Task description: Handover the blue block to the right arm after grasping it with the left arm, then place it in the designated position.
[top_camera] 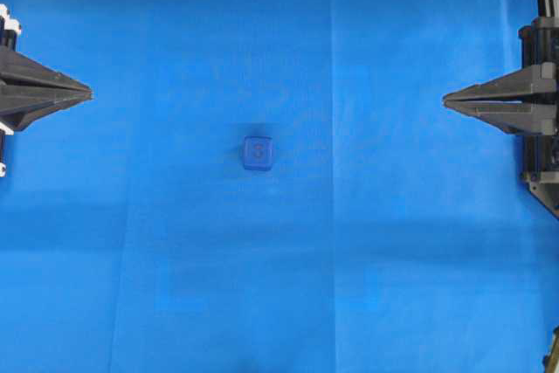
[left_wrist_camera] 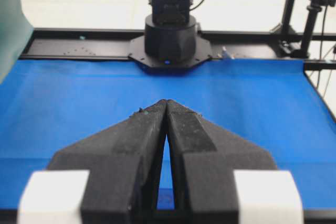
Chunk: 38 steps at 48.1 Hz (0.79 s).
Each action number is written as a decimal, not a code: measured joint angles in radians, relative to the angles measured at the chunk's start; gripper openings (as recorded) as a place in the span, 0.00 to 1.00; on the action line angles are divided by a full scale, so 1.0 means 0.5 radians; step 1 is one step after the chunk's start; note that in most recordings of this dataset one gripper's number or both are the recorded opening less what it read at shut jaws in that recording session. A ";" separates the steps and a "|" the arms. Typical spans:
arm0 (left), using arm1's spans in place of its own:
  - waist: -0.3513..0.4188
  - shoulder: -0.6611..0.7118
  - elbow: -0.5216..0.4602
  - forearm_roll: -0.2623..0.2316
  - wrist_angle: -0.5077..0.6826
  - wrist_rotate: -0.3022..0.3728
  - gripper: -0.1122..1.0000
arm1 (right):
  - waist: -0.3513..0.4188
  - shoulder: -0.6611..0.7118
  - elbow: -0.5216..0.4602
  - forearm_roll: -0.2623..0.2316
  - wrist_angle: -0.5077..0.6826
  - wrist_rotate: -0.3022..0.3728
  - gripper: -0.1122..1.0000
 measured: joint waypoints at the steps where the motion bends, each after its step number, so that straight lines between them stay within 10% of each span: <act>1: -0.003 0.000 0.000 0.000 0.003 -0.003 0.10 | 0.000 -0.003 0.000 0.000 0.000 0.000 0.10; 25: -0.003 -0.006 0.000 0.000 0.083 0.021 0.10 | -0.089 -0.003 -0.031 0.000 0.147 0.012 0.06; 30: -0.006 -0.006 -0.003 -0.003 0.083 0.021 0.15 | -0.092 0.000 -0.034 0.003 0.147 0.015 0.17; 38: -0.006 -0.006 0.000 -0.003 0.080 0.009 0.57 | -0.092 -0.003 -0.046 0.018 0.150 0.015 0.57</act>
